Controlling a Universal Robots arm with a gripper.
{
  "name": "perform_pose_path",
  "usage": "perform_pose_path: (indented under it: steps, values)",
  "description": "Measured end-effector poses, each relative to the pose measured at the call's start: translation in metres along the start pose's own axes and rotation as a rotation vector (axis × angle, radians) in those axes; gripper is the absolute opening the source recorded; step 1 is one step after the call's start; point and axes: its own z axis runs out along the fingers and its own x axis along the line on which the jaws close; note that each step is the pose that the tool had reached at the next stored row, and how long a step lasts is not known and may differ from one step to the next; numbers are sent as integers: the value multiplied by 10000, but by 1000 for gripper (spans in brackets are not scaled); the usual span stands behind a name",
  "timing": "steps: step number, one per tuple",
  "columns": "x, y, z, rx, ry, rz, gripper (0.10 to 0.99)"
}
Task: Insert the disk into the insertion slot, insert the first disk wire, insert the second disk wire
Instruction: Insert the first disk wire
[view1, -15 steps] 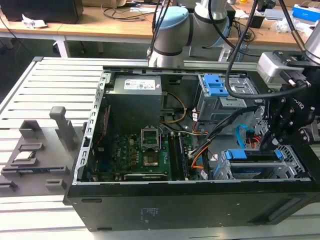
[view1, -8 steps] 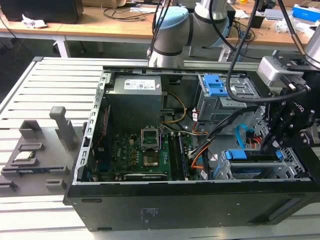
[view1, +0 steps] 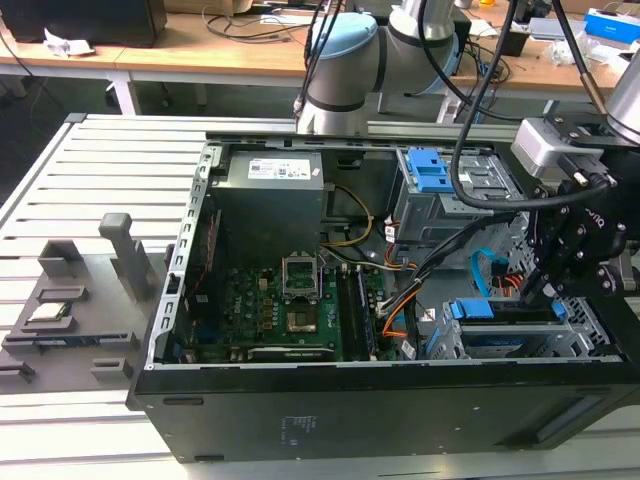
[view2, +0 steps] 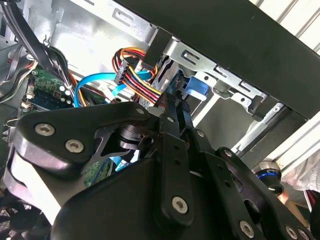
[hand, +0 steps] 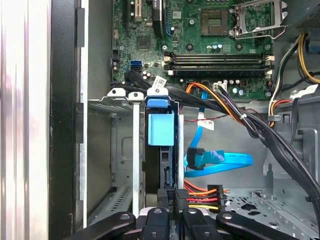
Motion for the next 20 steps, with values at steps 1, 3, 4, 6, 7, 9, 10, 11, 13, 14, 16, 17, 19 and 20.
perform_pose_path:
  steps: [1, 3, 4, 6, 7, 9, 10, 11, 13, 14, 16, 17, 19, 20]
  values:
    - [0, 0, 8, 0, 0, -1, 169]
    - [1, -1, 26, 0, 5, -1, 169]
    - [2, -2, 30, 0, 3, -1, 169]
    - [3, -2, 31, 0, 0, 0, 169]
    - [4, -2, 39, -1, -17, -1, 180]
    - [6, -1, 29, 0, 0, 0, 243]
    - [9, 1, -35, -1, -3, 0, 243]
    - [9, 4, -87, 0, -1, 0, 243]
    - [-18, 10, -194, 0, -1, 1, 243]
    - [-27, 11, -231, 0, 0, 1, 227]
    - [-51, 16, -359, -1, 1, 0, 106]
    - [-51, 19, -423, 0, 1, 0, 106]
    - [-47, 21, -491, 0, 1, 0, 106]
    - [-46, 21, -492, -1, -2, 0, 106]
